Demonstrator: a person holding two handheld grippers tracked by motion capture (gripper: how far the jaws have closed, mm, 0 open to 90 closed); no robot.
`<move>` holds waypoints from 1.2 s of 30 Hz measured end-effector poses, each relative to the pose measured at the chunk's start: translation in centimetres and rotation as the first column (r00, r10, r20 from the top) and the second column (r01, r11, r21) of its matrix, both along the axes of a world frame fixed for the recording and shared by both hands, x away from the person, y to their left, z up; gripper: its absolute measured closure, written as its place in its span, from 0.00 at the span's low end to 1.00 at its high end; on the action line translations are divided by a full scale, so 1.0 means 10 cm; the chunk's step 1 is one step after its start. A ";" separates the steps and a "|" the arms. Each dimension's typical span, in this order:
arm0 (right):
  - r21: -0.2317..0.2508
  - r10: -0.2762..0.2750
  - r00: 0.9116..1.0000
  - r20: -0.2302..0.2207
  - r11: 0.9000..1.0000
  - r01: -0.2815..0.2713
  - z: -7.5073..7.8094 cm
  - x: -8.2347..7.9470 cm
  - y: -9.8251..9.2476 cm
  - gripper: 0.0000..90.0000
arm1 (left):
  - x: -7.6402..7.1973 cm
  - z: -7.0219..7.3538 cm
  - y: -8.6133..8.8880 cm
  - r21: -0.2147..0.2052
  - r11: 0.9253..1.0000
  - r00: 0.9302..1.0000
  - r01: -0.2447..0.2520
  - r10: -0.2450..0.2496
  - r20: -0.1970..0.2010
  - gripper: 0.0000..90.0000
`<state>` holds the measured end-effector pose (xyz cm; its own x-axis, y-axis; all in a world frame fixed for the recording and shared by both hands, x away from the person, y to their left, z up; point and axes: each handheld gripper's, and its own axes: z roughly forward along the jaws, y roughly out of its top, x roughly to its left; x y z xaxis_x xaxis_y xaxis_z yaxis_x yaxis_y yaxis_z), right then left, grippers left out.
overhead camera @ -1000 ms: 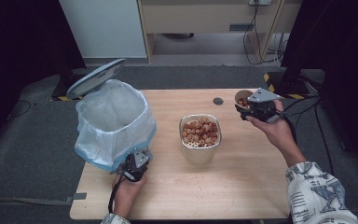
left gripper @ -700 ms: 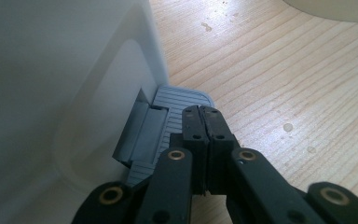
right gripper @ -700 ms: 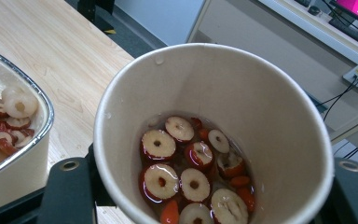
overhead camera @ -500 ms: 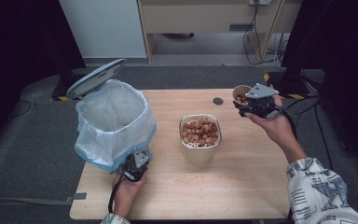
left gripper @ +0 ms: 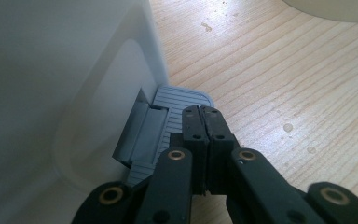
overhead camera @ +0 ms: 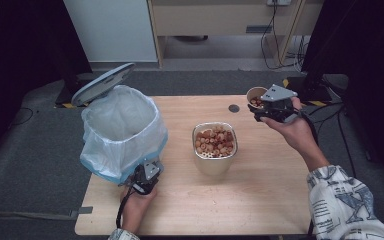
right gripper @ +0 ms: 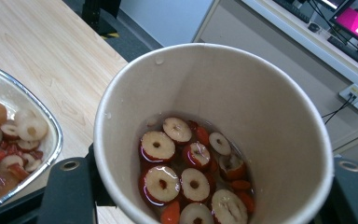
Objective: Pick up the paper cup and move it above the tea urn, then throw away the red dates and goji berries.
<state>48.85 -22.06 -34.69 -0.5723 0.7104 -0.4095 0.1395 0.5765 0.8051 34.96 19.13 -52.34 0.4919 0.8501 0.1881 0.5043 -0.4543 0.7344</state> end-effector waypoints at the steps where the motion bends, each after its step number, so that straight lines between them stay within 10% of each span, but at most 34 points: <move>1: 0.000 0.000 1.000 0.000 1.000 0.000 0.00 0.00 0.00 0.37 | 0.00 0.00 0.00 0.000 1.000 1.000 0.000 0.000 0.000 0.98; 23: -0.038 0.070 0.996 0.053 0.997 -0.068 0.28 -0.05 0.28 0.37 | 0.00 0.00 0.00 0.003 1.000 1.000 0.000 0.000 0.001 0.98; 36: -0.159 0.130 0.983 0.131 0.981 -0.109 0.38 -0.10 0.44 0.37 | 0.00 0.00 -0.01 -0.001 1.000 1.000 -0.001 0.001 0.003 0.98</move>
<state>47.83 -17.67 -30.92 -0.5784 0.5645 -0.5888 -0.0462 0.6981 0.7146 34.95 19.08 -52.37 0.4904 0.8508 0.1890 0.5023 -0.4532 0.7364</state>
